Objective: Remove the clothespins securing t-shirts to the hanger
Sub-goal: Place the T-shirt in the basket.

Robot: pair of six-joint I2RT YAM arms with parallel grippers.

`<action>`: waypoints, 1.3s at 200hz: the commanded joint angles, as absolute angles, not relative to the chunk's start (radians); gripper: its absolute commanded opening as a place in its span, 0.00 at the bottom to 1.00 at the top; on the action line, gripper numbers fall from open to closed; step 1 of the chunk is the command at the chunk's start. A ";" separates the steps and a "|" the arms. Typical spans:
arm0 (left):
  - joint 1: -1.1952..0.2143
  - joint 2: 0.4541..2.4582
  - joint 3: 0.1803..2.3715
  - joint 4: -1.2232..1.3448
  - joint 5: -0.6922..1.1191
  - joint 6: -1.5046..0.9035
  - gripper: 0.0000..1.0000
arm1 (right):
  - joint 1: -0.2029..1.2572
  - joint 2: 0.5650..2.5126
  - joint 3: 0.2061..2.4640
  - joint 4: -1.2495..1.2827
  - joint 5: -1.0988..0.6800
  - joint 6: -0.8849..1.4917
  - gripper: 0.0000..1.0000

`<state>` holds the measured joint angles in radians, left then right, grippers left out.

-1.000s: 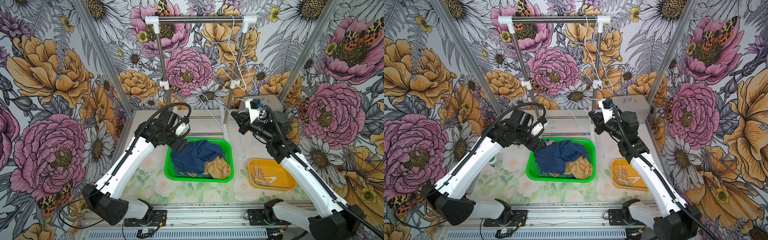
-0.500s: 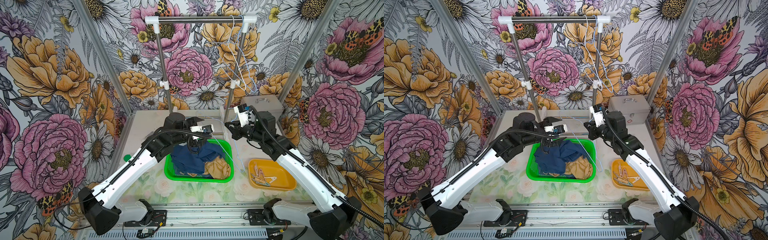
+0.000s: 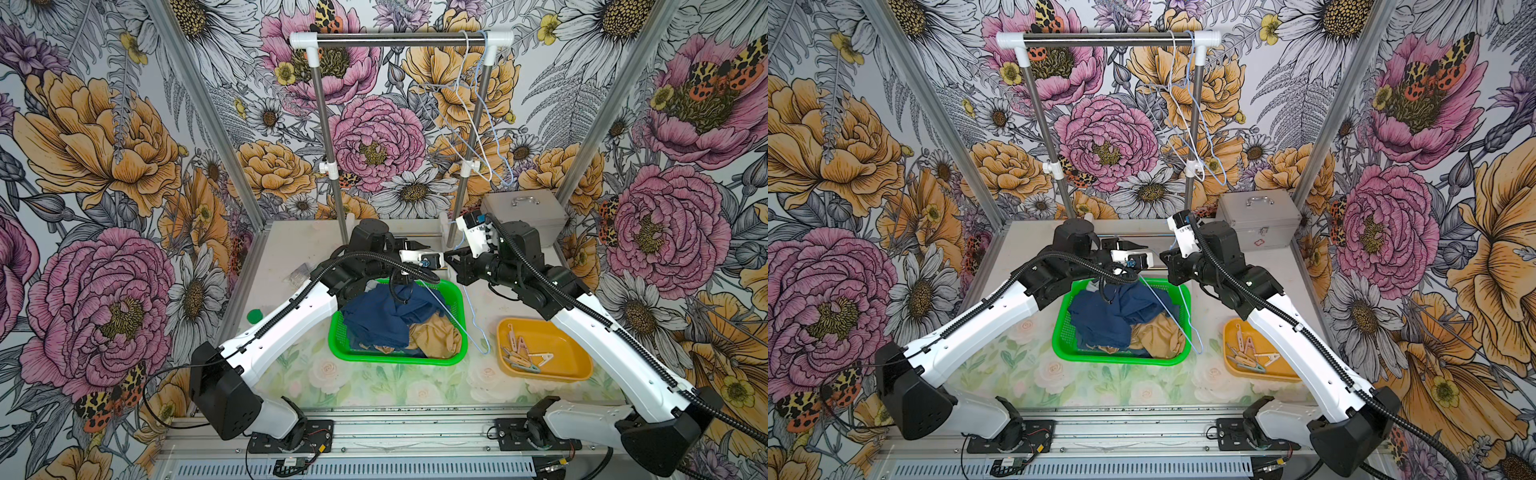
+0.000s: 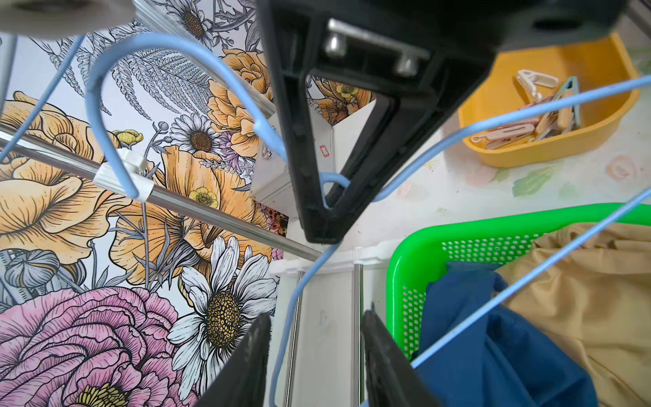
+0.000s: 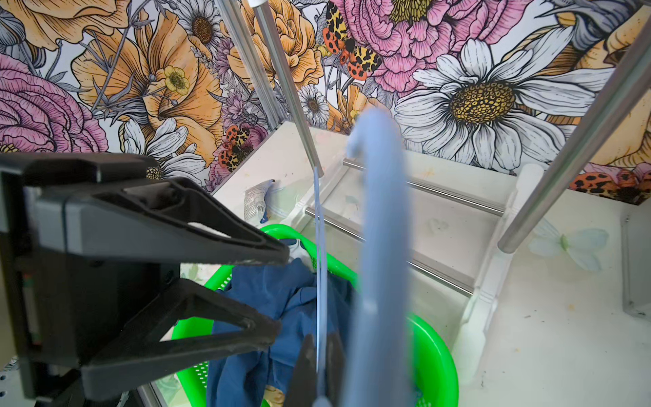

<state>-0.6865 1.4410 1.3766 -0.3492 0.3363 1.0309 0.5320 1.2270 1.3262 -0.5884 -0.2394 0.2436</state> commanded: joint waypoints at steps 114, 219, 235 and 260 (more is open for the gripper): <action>-0.682 1.505 1.427 -0.351 0.344 1.112 0.26 | 0.581 1.230 1.380 -0.611 -0.258 0.244 0.00; -0.677 1.500 1.427 -0.358 0.344 1.149 0.08 | 0.585 1.221 1.375 -0.615 -0.248 0.208 0.18; -0.665 1.495 1.427 -0.371 0.364 1.146 0.07 | 0.582 1.210 1.374 -0.623 -0.242 0.195 0.34; -0.632 1.485 1.425 -0.385 0.414 1.130 0.07 | 0.560 1.183 1.370 -0.651 -0.257 0.186 0.47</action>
<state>-0.6659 1.5089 1.4082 -0.3706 0.3508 1.1435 0.5762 1.2236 1.3457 -0.6231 -0.2470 0.2031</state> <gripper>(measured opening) 0.073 0.411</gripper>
